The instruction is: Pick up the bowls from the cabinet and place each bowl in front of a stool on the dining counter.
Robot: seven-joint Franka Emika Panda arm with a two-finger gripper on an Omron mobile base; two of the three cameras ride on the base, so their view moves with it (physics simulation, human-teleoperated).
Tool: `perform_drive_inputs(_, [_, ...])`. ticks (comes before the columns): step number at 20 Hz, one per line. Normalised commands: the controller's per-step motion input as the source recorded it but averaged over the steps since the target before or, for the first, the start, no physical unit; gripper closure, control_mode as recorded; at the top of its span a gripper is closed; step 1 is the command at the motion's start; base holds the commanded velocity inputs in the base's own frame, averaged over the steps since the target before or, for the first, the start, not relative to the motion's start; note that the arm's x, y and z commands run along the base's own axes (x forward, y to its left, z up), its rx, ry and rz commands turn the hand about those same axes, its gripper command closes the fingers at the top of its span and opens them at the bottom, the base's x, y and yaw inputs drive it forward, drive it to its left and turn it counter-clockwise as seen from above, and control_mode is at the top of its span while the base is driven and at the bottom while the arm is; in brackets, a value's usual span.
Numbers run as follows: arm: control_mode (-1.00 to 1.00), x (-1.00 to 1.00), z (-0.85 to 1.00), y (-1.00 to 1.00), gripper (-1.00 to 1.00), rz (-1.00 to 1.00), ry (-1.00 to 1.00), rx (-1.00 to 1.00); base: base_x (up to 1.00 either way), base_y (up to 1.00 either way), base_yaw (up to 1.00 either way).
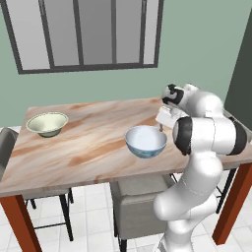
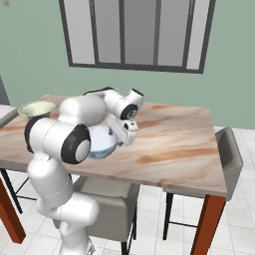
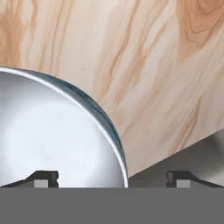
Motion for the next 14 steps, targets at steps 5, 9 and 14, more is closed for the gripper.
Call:
perform_drive_inputs(5, [-1.0,-0.61,1.0,-0.19,-1.0,0.39,-0.19,0.0,0.0,0.0,0.0])
perform_drive_inputs(9, [-1.0,-0.95,1.0,0.0,-1.0,0.42,-0.17,-0.02,0.0,0.0,0.0])
perform_drive_inputs(14, [-1.0,-1.0,1.0,0.22,-1.0,0.42,-0.08,-0.11,0.0,0.0,0.0])
